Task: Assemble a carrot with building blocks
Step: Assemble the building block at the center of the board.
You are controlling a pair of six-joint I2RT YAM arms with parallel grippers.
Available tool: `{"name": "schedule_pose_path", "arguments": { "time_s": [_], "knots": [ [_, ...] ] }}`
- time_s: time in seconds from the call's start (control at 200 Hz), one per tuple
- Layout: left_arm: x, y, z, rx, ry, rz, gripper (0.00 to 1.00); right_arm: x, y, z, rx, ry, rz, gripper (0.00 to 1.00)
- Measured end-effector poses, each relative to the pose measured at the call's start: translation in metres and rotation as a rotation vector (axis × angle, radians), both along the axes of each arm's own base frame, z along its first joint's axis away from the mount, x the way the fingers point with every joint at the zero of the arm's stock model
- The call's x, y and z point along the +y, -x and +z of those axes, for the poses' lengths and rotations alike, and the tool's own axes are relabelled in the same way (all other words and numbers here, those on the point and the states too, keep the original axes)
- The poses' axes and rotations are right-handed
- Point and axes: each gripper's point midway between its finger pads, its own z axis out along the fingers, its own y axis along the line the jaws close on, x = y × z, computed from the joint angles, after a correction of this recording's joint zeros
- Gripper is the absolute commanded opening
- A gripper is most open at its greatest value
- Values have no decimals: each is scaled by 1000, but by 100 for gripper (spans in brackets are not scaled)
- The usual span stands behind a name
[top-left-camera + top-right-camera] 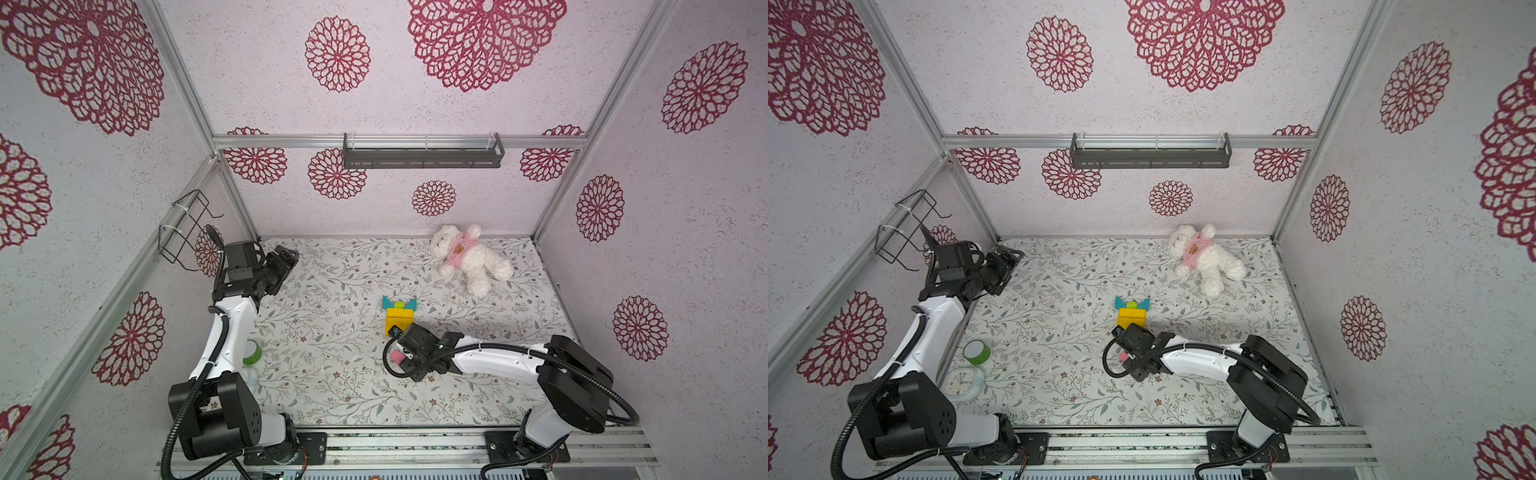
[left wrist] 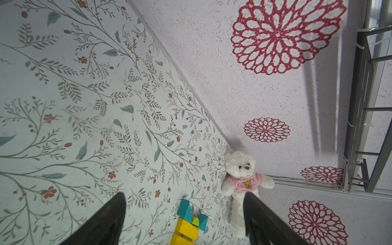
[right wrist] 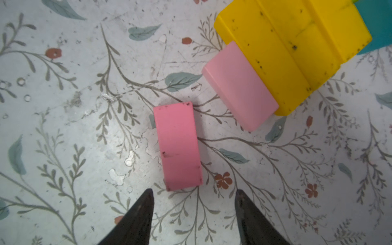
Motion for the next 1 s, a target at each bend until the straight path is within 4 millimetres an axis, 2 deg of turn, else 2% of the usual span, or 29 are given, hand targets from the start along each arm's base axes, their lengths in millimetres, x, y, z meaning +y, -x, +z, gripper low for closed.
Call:
{"name": "schedule_pose_path", "arguments": {
  "time_s": [0.11, 0.29, 0.495, 0.996],
  "knots": [
    [0, 0, 0, 0, 0, 0, 88, -2, -3, -12, 9, 21, -18, 62],
    [0, 0, 0, 0, 0, 0, 88, 0, -22, -11, -30, 15, -79, 62],
    [0, 0, 0, 0, 0, 0, 88, 6, -32, -10, -58, 7, -102, 62],
    [-1, 0, 0, 0, 0, -3, 88, 2, -36, -9, -66, 9, -114, 67]
  ]
}}
